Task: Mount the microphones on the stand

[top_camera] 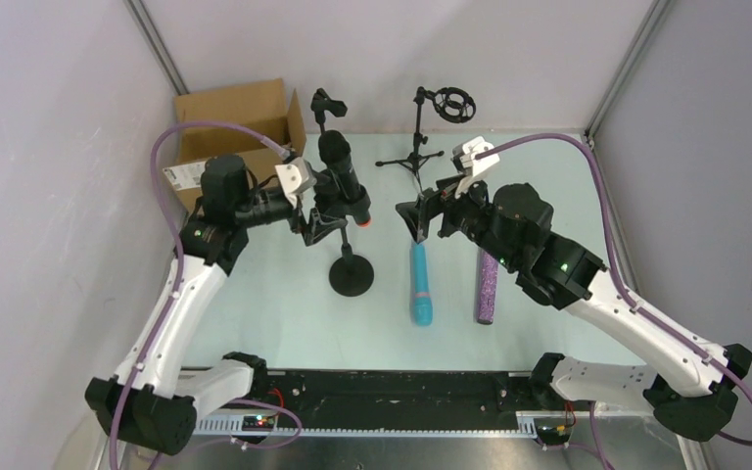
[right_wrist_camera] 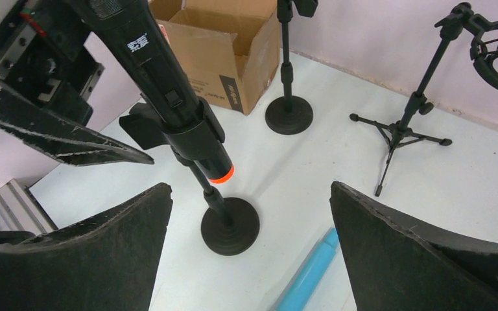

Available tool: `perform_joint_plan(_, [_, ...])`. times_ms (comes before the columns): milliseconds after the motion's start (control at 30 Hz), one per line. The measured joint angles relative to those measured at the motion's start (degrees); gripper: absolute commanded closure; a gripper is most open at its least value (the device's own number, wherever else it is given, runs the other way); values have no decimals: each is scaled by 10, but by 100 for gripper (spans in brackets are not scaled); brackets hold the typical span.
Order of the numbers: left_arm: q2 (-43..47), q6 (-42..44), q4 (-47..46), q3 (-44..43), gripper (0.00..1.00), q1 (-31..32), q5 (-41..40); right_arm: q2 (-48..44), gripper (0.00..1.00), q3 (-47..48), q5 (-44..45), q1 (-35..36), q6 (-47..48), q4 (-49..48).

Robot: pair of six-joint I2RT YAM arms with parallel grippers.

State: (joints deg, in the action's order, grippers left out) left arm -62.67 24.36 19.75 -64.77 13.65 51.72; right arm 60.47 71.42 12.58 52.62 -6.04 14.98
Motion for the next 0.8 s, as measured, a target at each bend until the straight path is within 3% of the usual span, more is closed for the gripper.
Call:
perform_joint_plan(300, [101, -5, -20, 61, 0, -8, -113, 0, 4, -1, -4, -9, 0, -2])
perform_joint_plan(533, [175, -44, -34, 176, 0, -27, -123, -8, 5, -5, -9, -17, 0, -1])
perform_joint_plan(800, [113, -141, -128, 230, 0, -28, -109, -33, 8, -13, -15, -25, 0, -1])
